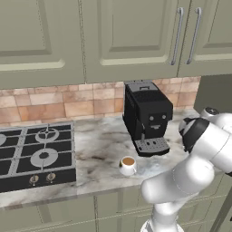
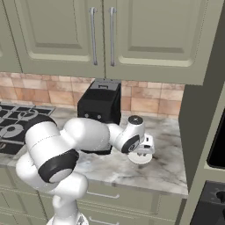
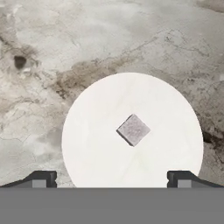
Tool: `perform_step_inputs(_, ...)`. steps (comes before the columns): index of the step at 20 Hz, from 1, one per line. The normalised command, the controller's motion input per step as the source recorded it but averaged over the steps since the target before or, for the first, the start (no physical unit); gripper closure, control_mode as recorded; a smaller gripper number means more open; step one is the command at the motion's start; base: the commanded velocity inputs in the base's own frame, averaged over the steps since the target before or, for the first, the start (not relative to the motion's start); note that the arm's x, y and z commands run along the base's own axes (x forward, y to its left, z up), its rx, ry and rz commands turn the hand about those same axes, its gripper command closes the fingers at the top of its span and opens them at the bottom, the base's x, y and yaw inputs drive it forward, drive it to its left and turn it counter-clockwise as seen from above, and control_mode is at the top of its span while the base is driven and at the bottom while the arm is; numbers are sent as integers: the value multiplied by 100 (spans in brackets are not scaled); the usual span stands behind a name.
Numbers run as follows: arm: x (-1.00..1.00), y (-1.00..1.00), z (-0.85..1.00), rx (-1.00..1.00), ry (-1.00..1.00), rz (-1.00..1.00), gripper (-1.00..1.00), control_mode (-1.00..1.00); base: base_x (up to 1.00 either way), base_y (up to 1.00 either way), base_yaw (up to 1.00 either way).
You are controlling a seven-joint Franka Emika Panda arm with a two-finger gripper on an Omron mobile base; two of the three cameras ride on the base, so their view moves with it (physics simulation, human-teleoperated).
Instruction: Take a sugar cube from the saucer and place it inside the coffee. Then, grab milk from the fridge and place it next to the coffee on the counter to sweeten the coffee.
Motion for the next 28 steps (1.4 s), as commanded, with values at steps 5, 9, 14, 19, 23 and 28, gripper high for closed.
perform_step_inputs(5,9,-6,-7,0,0,0,-100,-100,0,0,0)
perform_step_inputs(9,3,-9,-8,0,0,0,-100,-100,0,0,0)
perform_step_inputs(14,9,-8,-8,0,0,0,-100,-100,0,0,0)
perform_step_inputs(19,12,-5,-9,0,0,0,-100,-100,0,0,0)
perform_step_inputs(23,12,-4,-8,0,0,0,-100,-100,0,0,0)
perform_step_inputs(28,15,-1,-7,0,0,0,-100,-100,0,0,0)
